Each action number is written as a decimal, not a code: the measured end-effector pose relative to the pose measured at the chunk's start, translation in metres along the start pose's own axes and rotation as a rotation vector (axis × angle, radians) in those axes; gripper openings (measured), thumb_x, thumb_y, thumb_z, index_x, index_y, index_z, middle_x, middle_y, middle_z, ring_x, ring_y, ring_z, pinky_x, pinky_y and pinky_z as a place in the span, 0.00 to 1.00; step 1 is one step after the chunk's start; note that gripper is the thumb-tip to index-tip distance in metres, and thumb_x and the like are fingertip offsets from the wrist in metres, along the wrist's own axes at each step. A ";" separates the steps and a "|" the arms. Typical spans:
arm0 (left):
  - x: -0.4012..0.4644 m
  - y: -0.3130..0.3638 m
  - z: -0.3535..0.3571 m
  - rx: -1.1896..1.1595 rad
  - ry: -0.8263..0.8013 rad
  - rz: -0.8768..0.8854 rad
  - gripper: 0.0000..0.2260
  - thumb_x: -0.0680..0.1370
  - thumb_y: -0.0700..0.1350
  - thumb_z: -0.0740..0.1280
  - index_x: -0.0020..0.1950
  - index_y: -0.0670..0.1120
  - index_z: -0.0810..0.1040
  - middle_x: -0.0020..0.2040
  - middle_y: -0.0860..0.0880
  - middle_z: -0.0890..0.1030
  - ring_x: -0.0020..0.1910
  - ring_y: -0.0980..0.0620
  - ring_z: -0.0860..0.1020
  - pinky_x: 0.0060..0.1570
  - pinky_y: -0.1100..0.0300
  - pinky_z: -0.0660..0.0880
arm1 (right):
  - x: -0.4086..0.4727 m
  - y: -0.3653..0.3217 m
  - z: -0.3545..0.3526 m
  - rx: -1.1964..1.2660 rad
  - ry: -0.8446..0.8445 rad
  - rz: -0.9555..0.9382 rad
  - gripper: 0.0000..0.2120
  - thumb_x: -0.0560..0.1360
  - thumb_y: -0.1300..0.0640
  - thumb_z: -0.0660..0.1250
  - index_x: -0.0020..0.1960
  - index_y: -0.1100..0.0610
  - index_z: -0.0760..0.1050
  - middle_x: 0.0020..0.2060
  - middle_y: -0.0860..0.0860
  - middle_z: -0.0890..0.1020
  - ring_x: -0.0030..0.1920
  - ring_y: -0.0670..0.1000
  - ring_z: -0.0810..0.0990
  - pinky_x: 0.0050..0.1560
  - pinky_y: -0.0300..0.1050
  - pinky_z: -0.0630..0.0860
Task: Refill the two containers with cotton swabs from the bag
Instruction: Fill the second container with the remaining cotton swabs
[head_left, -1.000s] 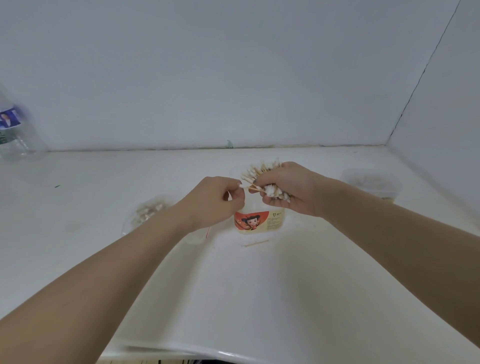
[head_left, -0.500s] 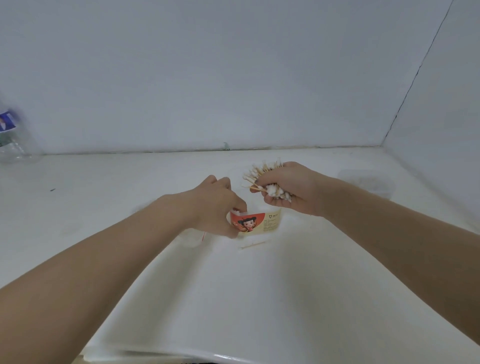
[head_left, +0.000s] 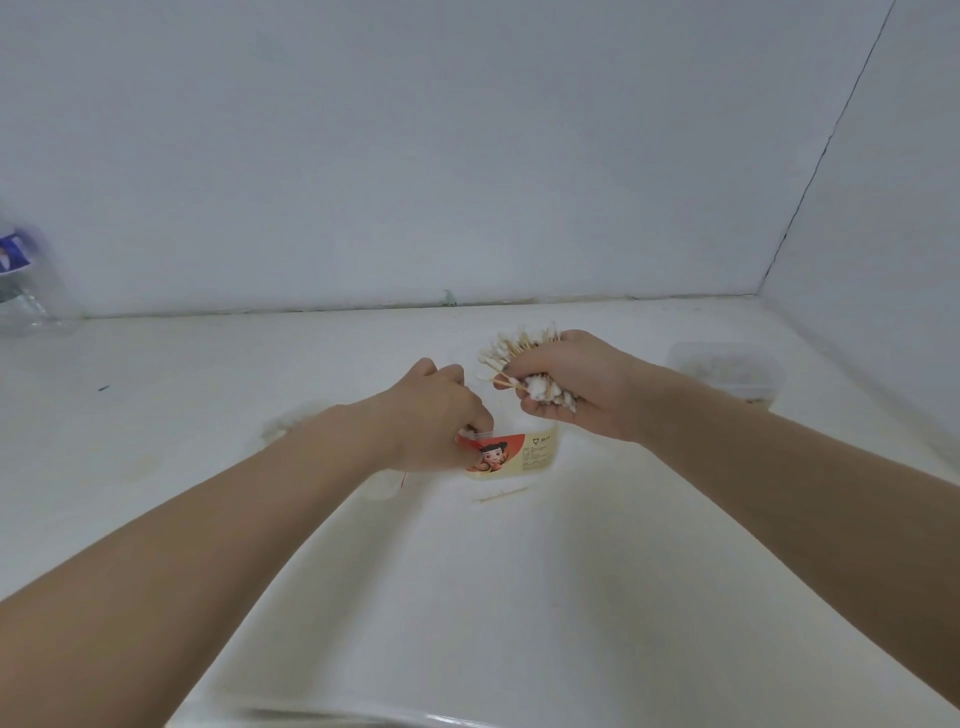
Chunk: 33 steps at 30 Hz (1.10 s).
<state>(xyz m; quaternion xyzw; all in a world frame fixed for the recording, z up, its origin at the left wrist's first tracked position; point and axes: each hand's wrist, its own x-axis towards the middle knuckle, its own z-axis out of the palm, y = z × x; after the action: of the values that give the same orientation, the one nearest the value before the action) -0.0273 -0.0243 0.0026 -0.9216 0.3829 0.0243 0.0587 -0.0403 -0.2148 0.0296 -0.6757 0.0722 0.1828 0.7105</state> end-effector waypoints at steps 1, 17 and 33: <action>0.001 0.000 0.000 -0.028 0.010 -0.005 0.10 0.78 0.55 0.64 0.52 0.52 0.81 0.47 0.57 0.81 0.52 0.53 0.66 0.57 0.57 0.62 | 0.000 0.000 0.000 0.004 0.002 -0.004 0.14 0.73 0.68 0.69 0.58 0.68 0.78 0.49 0.60 0.83 0.39 0.50 0.79 0.39 0.40 0.79; -0.019 0.000 -0.021 -1.087 0.287 -0.320 0.13 0.77 0.57 0.70 0.60 0.55 0.79 0.48 0.58 0.82 0.43 0.63 0.77 0.45 0.65 0.69 | -0.008 0.004 0.009 0.211 -0.060 -0.038 0.01 0.76 0.67 0.69 0.47 0.66 0.78 0.36 0.57 0.78 0.34 0.49 0.77 0.36 0.39 0.77; -0.009 0.018 -0.024 -1.210 0.415 -0.350 0.15 0.82 0.60 0.62 0.61 0.51 0.74 0.38 0.57 0.77 0.32 0.61 0.74 0.41 0.62 0.72 | -0.026 0.001 0.023 0.470 -0.339 0.069 0.16 0.82 0.50 0.61 0.51 0.62 0.78 0.39 0.56 0.77 0.31 0.47 0.73 0.30 0.36 0.71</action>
<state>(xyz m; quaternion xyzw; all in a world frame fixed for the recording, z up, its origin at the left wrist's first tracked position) -0.0468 -0.0339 0.0260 -0.8262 0.1498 0.0472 -0.5411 -0.0682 -0.1963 0.0395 -0.4493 0.0160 0.2955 0.8429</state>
